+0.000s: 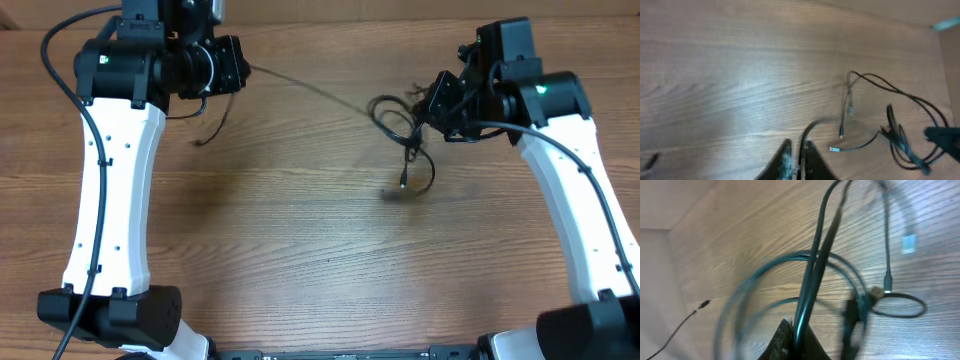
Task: Untangle cables
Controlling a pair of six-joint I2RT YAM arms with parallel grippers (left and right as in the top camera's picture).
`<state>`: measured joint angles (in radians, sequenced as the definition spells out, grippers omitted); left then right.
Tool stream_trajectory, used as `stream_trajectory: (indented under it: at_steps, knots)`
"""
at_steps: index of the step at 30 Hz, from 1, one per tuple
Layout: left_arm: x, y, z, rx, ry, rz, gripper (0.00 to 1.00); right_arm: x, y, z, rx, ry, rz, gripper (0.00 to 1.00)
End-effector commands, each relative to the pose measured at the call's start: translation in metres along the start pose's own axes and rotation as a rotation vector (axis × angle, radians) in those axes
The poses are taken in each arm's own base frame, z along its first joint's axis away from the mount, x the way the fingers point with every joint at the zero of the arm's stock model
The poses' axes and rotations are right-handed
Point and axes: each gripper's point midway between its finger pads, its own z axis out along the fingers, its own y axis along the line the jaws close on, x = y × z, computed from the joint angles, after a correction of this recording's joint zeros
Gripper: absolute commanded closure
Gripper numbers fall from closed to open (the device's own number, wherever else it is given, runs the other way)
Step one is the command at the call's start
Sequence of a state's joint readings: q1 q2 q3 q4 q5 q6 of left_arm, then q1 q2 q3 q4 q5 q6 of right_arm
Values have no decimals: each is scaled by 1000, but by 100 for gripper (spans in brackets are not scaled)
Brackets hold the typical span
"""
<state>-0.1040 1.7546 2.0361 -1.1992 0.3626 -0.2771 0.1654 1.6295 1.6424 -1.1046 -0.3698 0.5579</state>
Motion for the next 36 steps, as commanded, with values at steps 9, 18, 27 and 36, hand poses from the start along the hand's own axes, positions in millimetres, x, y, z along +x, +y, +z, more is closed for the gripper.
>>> stream_trajectory:
  at_steps: [9,18,27,36]
  knots:
    - [55,-68,56,358,284,166,48,22,25,-2,-51,41,-39,96]
    - [103,-123,94,528,445,252,40,20,21,-1,-29,29,51,96]
    - [95,-169,114,629,451,75,38,15,11,-1,28,-6,95,96]
    - [104,-175,121,566,480,9,44,13,8,1,42,-14,98,96]
